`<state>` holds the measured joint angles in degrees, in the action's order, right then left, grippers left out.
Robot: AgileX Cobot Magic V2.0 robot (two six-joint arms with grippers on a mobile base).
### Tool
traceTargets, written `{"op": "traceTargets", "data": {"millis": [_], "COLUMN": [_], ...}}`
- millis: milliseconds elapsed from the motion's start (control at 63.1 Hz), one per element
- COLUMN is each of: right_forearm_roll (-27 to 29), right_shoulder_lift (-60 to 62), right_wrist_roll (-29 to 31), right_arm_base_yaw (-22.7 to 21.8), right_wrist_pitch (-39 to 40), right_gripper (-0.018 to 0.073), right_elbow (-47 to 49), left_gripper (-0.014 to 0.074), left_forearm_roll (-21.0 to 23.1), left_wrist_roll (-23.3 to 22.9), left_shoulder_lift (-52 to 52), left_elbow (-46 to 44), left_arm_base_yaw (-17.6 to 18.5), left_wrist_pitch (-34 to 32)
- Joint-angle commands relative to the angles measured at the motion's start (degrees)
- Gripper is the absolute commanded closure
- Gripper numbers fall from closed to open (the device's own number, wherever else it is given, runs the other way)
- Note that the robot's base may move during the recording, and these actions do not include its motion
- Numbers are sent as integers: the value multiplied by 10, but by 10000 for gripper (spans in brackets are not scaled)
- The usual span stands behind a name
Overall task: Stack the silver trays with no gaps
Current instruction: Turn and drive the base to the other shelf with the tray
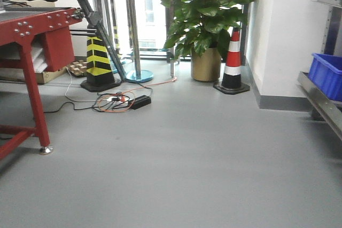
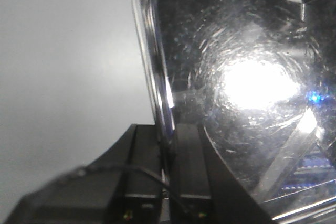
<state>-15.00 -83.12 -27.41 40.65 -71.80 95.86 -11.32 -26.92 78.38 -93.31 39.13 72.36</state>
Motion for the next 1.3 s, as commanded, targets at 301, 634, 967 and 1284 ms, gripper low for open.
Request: {"op": "traceTargets", "data": {"millis": [301,634,967,1284], "right_forearm_roll": [-6,-6,-6,-6], "right_shoulder_lift": [21,20,20,20], "right_wrist_roll": [17,17,17,17], "right_arm_base_yaw": [4,4,4,4], "right_wrist_pitch": [45,45,45,45], "right_gripper": [498,498,498,498], "right_elbow": [15,15,15,15], "left_gripper": [644,644,644,644], "left_forearm_roll": [26,26,28,29], "left_wrist_roll": [14,14,14,14], "left_shoulder_lift": [-4,-4,-4,-4], "left_elbow": [-24,-24,-24,-24], "left_arm_base_yaw": [6,6,6,6], "left_wrist_pitch": [7,7,7,7]}}
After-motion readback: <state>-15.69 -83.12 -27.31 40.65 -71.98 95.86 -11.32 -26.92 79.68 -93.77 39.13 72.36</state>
